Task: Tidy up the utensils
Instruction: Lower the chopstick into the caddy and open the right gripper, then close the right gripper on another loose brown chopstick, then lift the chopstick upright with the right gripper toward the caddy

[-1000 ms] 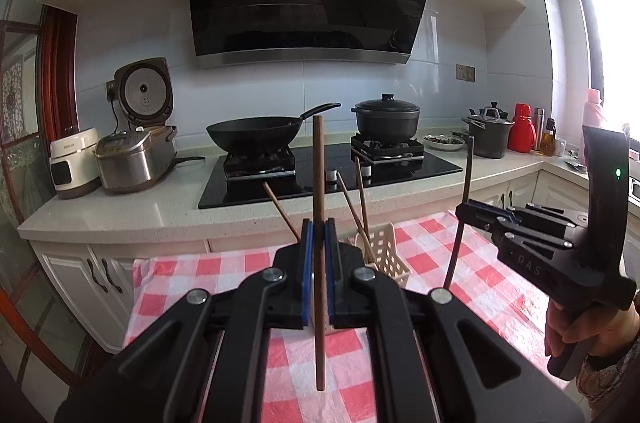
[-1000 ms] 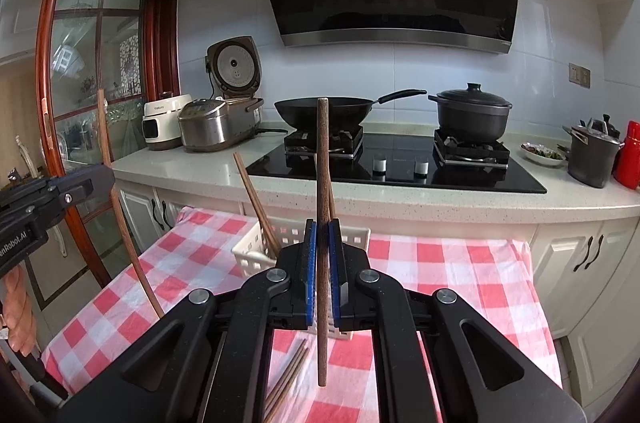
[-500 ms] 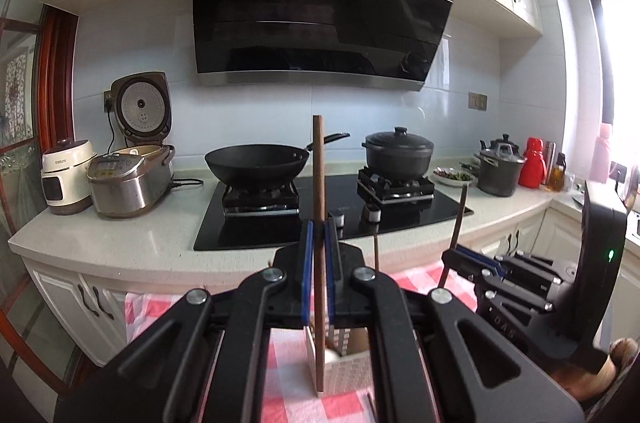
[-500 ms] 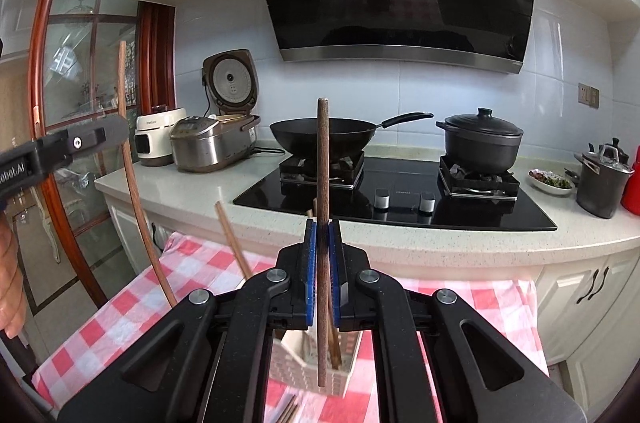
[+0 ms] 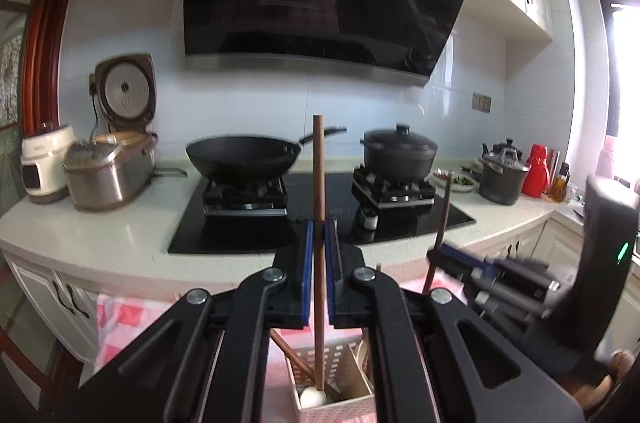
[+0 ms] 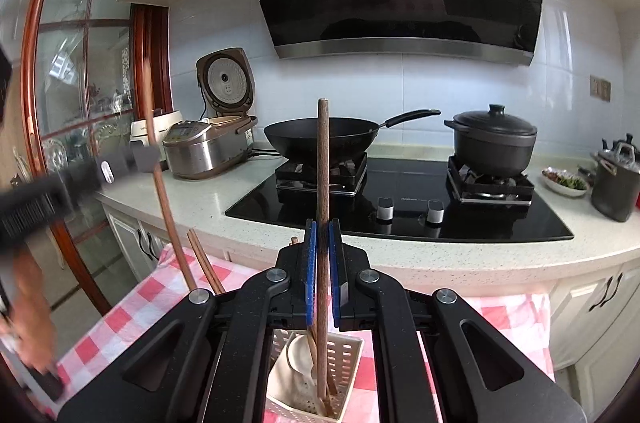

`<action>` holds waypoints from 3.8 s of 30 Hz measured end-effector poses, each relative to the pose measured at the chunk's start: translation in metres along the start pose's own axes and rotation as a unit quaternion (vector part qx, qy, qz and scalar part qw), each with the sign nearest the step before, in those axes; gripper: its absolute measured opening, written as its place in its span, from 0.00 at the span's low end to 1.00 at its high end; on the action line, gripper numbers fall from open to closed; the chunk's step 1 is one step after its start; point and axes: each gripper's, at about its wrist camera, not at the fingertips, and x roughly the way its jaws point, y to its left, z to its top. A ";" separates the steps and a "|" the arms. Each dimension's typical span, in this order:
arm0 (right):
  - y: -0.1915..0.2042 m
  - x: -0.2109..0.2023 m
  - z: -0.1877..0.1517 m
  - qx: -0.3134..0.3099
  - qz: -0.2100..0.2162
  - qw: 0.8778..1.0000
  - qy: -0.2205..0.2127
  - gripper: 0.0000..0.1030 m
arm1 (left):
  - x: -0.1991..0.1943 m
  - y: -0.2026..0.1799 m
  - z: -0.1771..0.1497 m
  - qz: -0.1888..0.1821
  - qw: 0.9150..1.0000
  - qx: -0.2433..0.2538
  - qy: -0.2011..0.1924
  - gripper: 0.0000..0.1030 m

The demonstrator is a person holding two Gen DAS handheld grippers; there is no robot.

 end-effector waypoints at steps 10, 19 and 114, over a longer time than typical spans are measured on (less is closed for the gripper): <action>0.002 0.040 -0.037 -0.027 -0.009 0.998 0.063 0.06 | 0.056 0.022 -0.066 -0.009 0.995 -0.055 0.077 0.05; -0.005 0.053 -0.062 0.001 -0.002 0.995 0.098 0.13 | 0.051 0.035 -0.101 0.031 0.995 -0.036 0.089 0.19; -0.020 -0.051 -0.262 0.107 -0.036 0.967 0.229 0.05 | 0.022 -0.059 -0.286 -0.015 0.963 0.022 0.269 0.06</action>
